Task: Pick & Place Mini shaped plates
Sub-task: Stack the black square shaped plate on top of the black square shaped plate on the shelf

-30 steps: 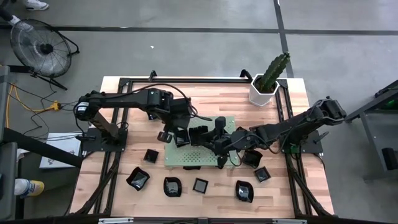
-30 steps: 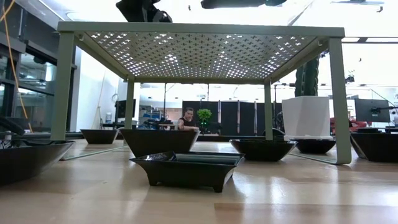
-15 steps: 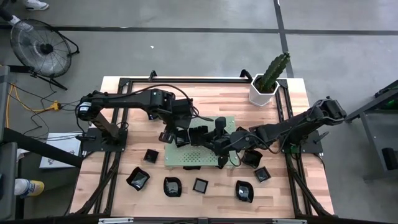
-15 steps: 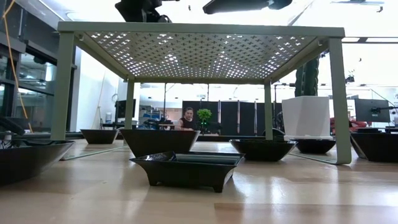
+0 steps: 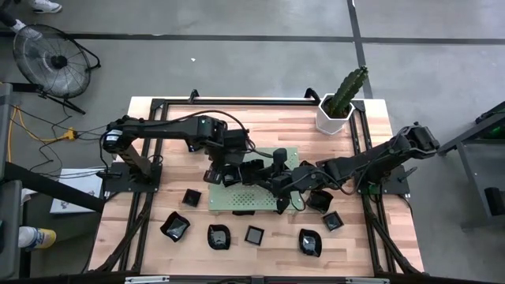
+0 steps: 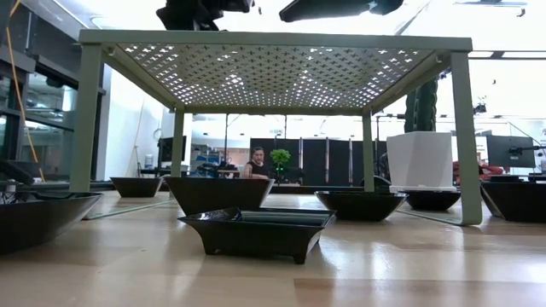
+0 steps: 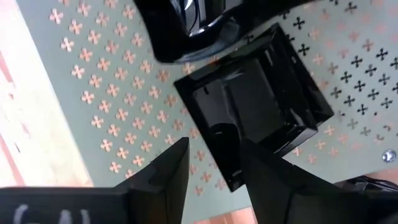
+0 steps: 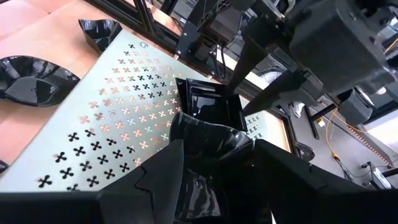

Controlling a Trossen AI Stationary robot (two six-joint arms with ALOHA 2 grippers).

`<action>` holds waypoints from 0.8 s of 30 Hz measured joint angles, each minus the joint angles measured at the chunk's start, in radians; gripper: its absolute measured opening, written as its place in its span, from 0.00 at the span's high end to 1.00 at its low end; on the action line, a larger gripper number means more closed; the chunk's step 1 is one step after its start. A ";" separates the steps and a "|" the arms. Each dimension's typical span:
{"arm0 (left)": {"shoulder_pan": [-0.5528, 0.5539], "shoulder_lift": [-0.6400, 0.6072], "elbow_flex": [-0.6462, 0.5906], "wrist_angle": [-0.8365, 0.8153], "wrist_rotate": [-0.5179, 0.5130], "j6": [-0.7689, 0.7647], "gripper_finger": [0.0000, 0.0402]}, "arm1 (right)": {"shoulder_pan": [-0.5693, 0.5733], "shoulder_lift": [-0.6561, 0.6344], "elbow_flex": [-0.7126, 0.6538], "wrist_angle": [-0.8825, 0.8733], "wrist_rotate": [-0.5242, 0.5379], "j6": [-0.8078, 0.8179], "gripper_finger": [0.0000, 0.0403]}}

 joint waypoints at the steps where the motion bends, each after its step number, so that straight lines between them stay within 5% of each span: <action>1: 0.000 0.000 0.000 0.000 -0.001 0.000 0.67 | 0.000 0.000 0.000 0.000 0.003 0.000 0.52; 14: 0.000 0.000 0.001 -0.037 -0.006 0.010 0.97 | 0.000 0.000 0.000 0.000 0.008 -0.002 0.52; 24: 0.000 0.001 0.102 -0.097 -0.033 0.015 0.99 | -0.006 0.000 0.000 0.000 0.008 -0.002 0.52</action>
